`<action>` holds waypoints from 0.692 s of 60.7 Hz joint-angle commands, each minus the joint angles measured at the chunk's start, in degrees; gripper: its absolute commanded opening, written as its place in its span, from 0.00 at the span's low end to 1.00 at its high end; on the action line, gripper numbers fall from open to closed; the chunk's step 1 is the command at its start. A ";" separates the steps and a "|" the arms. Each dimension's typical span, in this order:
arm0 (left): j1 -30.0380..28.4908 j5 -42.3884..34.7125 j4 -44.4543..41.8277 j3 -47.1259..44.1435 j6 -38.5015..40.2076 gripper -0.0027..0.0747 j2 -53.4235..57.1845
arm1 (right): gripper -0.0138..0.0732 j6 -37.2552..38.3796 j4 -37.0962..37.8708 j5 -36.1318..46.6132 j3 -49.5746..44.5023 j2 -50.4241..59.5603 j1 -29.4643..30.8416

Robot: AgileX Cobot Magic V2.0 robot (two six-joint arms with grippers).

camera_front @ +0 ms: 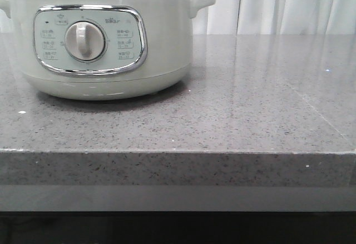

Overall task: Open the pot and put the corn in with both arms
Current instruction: 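Carry the glass lid back over the pot with the left gripper, then lower the glass lid onto the pot and release the knob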

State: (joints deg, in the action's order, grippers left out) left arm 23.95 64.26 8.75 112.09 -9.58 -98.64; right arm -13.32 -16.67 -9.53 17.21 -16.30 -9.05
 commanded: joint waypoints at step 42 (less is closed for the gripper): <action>0.43 -8.02 0.53 -0.42 0.65 0.31 0.70 | 0.08 -0.56 0.38 4.19 1.70 -0.37 0.34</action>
State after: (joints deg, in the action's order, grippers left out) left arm 23.95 61.80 8.08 110.25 -9.58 -101.26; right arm -13.32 -16.67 -9.53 17.21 -16.30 -9.05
